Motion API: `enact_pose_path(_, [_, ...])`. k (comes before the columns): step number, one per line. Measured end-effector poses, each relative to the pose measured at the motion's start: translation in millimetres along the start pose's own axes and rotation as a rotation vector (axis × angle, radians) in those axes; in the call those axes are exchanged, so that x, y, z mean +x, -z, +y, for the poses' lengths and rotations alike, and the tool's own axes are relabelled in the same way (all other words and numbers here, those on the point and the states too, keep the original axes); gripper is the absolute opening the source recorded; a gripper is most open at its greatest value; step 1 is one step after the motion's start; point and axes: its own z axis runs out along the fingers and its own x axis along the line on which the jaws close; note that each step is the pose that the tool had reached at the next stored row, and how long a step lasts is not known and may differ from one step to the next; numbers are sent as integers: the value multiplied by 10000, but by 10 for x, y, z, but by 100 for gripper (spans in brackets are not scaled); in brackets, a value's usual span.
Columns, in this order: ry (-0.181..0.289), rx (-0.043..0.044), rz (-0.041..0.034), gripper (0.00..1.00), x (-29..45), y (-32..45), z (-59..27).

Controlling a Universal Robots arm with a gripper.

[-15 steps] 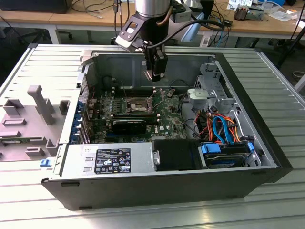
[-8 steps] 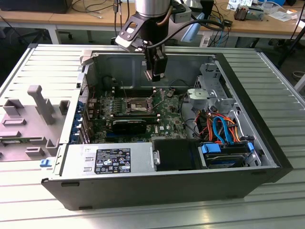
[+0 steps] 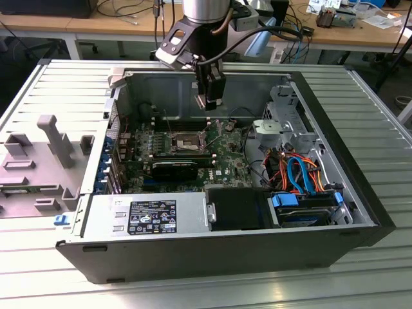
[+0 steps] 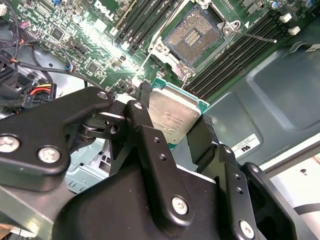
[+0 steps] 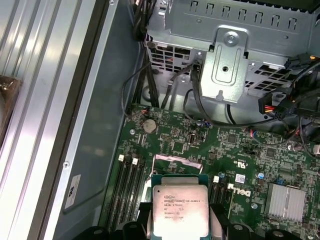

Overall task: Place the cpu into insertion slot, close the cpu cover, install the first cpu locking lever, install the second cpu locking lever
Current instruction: 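Place the cpu into insertion slot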

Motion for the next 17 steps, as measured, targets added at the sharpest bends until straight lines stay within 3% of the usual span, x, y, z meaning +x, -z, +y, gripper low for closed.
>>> enact_pose_path(17, [-205, 5, -45, 54, 0, 0, 0])
